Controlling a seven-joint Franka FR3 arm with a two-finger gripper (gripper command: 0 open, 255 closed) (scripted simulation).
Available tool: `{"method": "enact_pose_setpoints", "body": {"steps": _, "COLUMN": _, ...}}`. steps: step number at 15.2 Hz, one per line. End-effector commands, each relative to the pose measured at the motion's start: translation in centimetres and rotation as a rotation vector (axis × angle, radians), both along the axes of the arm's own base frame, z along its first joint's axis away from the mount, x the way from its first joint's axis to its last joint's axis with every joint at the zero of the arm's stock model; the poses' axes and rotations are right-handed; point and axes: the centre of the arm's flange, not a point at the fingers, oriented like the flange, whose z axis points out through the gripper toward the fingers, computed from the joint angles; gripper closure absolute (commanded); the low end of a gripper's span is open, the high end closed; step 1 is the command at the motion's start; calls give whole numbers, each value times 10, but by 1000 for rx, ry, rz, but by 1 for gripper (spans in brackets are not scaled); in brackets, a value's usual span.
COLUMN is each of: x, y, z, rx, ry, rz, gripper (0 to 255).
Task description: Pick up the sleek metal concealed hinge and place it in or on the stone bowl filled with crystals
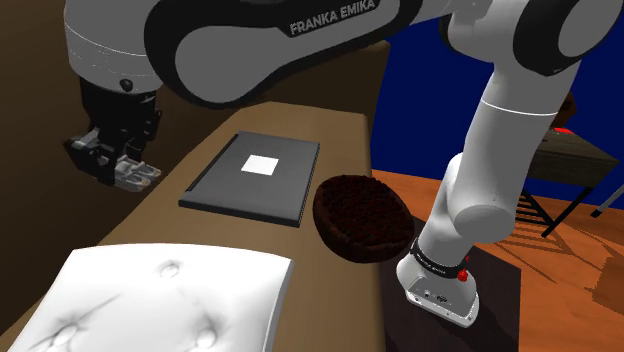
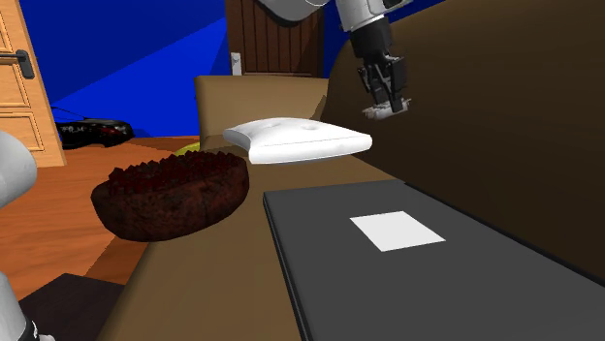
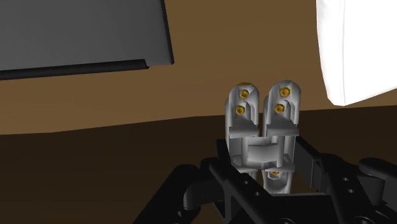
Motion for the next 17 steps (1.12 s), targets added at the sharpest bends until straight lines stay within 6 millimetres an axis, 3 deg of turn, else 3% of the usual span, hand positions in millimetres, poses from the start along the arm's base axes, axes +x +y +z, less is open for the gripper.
{"method": "enact_pose_setpoints", "body": {"steps": 1, "x": 0, "y": -1, "z": 10, "rx": 0, "ry": 0, "rz": 0, "gripper": 255}}
{"method": "enact_pose_setpoints", "body": {"steps": 10, "x": 0, "y": -1, "z": 57, "rx": 0, "ry": 0, "rz": 0, "gripper": 255}}
{"method": "enact_pose_setpoints", "body": {"steps": 17, "x": -68, "y": -63, "z": 57, "rx": 0, "ry": 0, "rz": 0, "gripper": 255}}
